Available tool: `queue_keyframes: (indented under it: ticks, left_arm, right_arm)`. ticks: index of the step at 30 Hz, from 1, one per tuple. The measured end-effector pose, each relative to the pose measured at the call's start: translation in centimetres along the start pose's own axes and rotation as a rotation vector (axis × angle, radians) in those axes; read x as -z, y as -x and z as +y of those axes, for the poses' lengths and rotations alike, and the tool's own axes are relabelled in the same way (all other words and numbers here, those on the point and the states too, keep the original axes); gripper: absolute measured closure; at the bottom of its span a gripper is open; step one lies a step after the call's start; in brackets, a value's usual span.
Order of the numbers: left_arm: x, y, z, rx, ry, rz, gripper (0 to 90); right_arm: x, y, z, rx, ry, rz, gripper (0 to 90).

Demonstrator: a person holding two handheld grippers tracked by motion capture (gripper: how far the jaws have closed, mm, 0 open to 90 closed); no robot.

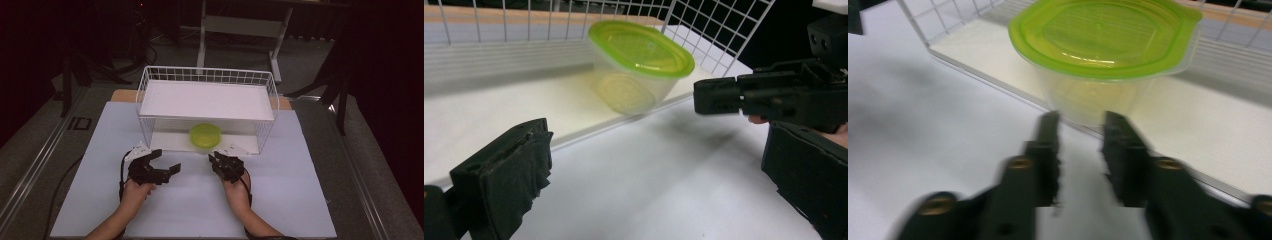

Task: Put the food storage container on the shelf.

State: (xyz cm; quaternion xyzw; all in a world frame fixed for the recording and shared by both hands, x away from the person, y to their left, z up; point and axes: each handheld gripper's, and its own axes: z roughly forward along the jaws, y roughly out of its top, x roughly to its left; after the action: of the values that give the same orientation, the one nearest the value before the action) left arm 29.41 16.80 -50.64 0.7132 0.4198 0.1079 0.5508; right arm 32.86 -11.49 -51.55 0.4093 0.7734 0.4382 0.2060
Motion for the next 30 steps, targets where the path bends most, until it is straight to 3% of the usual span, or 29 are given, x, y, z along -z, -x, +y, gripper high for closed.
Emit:
queue_keyframes:
  ticks: [3,9,20,26,30]
  left_arm:
    - [0.0,-0.1,-0.3,0.003,0.010,0.007,0.7]
    - [0.0,0.0,-0.4,-0.010,0.026,0.007,0.7]
    - [0.0,0.2,-0.3,-0.030,0.035,0.012,0.8]
    - [0.0,0.1,-0.4,-0.032,0.040,0.011,0.8]
    - [0.1,0.0,-0.3,-0.032,0.043,0.011,0.8]
  right_arm:
    - [-0.3,-0.3,0.0,0.018,-0.004,-0.002,89.6]
    - [-1.4,-0.9,0.3,0.035,-0.041,-0.002,89.8]
    - [-3.1,-0.3,1.4,0.022,-0.037,-0.030,89.8]
    - [-3.6,0.5,1.8,-0.029,-0.031,-0.024,89.8]
    - [-4.0,0.6,2.0,-0.007,-0.037,-0.035,89.8]
